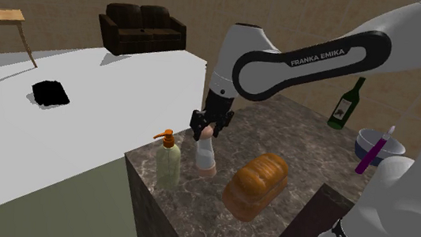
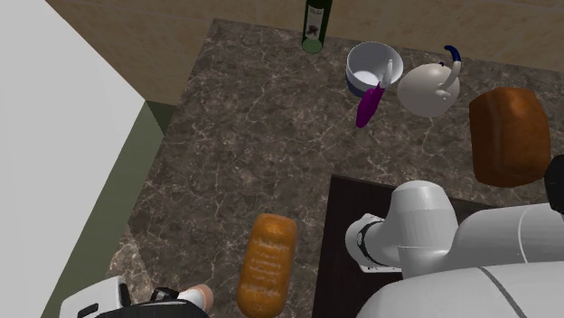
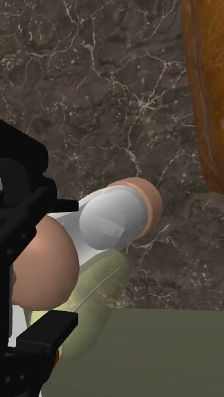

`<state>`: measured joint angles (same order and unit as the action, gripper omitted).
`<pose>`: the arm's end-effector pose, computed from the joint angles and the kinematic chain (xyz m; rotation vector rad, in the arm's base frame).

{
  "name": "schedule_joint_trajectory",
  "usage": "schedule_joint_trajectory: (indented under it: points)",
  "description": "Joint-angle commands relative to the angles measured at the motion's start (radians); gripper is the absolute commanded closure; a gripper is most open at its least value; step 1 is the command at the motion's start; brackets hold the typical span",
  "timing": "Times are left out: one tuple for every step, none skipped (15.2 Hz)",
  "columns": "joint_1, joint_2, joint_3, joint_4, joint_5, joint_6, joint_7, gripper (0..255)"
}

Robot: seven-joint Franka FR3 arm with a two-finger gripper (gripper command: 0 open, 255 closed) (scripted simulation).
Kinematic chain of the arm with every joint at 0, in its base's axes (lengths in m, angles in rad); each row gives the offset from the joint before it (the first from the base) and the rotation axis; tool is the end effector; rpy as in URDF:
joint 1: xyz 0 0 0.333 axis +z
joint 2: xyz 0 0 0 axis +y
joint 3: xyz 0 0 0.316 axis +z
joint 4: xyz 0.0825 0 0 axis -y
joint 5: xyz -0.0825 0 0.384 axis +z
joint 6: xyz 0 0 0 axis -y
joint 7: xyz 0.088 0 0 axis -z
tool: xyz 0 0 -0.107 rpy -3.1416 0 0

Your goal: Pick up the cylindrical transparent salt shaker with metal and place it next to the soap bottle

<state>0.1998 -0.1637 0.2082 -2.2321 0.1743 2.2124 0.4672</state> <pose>0.4647 0.2100 0.4526 -2.9680 0.2291 -0.1203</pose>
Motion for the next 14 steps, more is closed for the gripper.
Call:
schedule_joint_trajectory:
  points:
    - [0.001, 0.009, 0.002, -0.017, 0.001, 0.027, -0.002, 255]
    - [0.001, 0.015, 0.002, -0.025, 0.001, 0.04, -0.003, 255]
    - [0.002, 0.02, 0.003, -0.033, 0.002, 0.054, -0.004, 255]
    - [0.002, 0.026, 0.004, -0.041, 0.002, 0.068, -0.005, 255]
    - [0.002, 0.032, 0.004, -0.049, 0.003, 0.082, -0.006, 255]
    - [0.003, 0.039, 0.005, -0.057, 0.003, 0.095, -0.007, 255]
    - [0.003, 0.045, 0.006, -0.064, 0.003, 0.109, -0.008, 255]
    - [0.003, 0.052, 0.006, -0.071, 0.003, 0.123, -0.009, 255]
    - [0.003, 0.053, 0.006, -0.073, 0.004, 0.126, -0.01, 255]
    - [0.003, 0.053, 0.006, -0.073, 0.003, 0.126, -0.01, 255]
    - [0.003, 0.053, 0.006, -0.073, 0.003, 0.126, -0.01, 255]
    - [0.003, 0.053, 0.006, -0.073, 0.003, 0.126, -0.01, 255]
    - [0.003, 0.053, 0.006, -0.073, 0.003, 0.126, -0.01, 255]
    - [0.003, 0.053, 0.006, -0.073, 0.003, 0.126, -0.01, 255]
